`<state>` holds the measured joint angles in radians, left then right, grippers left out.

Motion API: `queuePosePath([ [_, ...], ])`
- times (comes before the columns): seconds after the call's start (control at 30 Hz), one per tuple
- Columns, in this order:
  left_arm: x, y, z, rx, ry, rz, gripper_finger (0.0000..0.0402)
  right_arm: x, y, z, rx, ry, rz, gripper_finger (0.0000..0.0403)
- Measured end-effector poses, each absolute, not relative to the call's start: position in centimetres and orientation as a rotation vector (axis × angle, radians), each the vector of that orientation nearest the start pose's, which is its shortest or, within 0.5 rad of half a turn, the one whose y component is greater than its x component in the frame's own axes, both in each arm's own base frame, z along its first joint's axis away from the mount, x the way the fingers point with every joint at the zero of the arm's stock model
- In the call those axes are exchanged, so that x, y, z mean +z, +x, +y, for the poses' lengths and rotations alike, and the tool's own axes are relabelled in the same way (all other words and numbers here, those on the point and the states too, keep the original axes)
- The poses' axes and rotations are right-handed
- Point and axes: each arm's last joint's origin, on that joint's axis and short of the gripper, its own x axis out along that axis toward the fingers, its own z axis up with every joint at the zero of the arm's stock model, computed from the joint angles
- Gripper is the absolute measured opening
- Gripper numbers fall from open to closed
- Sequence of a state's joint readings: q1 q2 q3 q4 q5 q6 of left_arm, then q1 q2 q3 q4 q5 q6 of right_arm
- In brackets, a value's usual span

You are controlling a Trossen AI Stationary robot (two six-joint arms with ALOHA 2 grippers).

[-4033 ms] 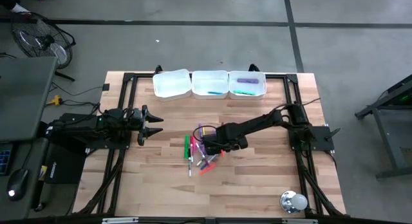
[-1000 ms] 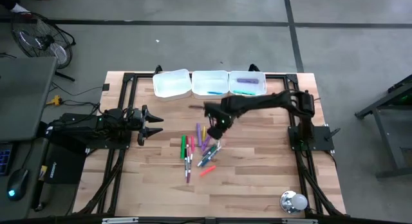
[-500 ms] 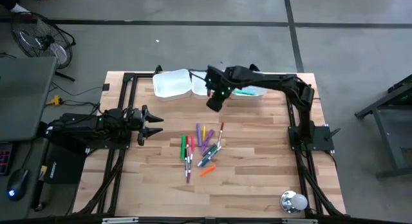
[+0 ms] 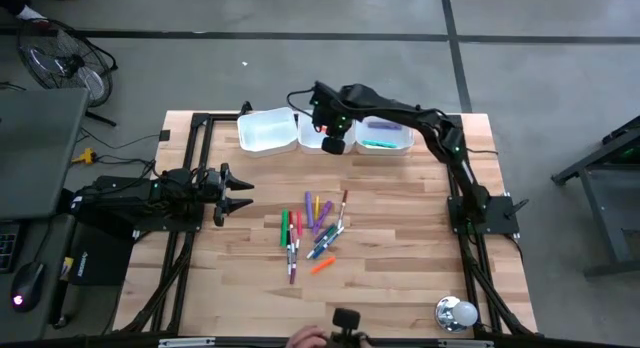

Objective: Pick & Place Markers
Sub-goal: Put the top orange pen into the middle white bin

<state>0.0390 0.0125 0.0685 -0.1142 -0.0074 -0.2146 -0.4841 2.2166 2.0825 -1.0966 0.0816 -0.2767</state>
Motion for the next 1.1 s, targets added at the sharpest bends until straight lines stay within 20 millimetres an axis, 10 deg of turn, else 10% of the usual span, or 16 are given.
queuePosePath([
  [0.67, 17.5, 9.4, 0.4, 0.052, -0.215, 0.053, 0.0220, 21.8, 41.6, -23.4, -0.298, -0.219, 1.407, 0.0044],
  [1.1, 17.5, 9.4, 0.4, 0.052, -0.215, 0.053, 0.0220, 21.8, 41.6, -23.2, -0.229, -0.251, 1.413, 0.0124],
])
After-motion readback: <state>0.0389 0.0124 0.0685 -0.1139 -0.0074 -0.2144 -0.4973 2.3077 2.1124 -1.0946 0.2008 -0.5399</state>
